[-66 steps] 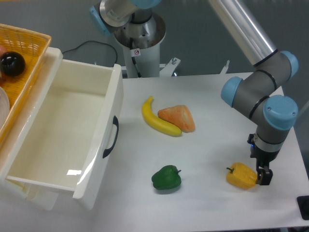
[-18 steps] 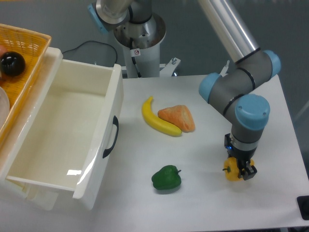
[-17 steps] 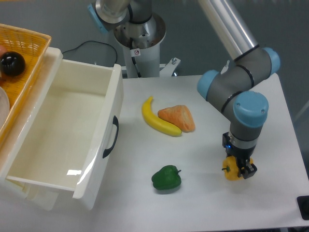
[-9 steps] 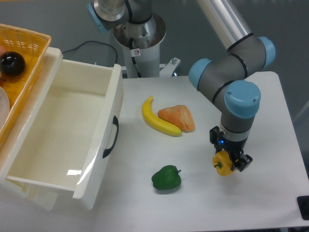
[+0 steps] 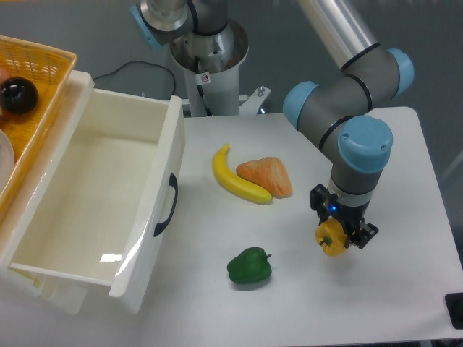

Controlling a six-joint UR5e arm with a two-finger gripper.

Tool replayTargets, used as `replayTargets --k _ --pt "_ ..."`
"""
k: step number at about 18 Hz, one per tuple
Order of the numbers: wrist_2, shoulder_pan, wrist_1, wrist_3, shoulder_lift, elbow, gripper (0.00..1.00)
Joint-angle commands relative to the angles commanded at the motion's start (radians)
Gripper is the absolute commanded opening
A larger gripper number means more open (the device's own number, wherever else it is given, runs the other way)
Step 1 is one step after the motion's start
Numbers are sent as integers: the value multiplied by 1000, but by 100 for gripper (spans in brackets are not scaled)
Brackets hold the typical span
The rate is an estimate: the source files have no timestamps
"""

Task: Pick up the yellow pepper
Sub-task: 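Lift the held yellow pepper up off the table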

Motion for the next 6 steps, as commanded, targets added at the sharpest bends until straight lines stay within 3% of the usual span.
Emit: replayTargets --k 6 --pt "3 9 -35 2 0 15 57"
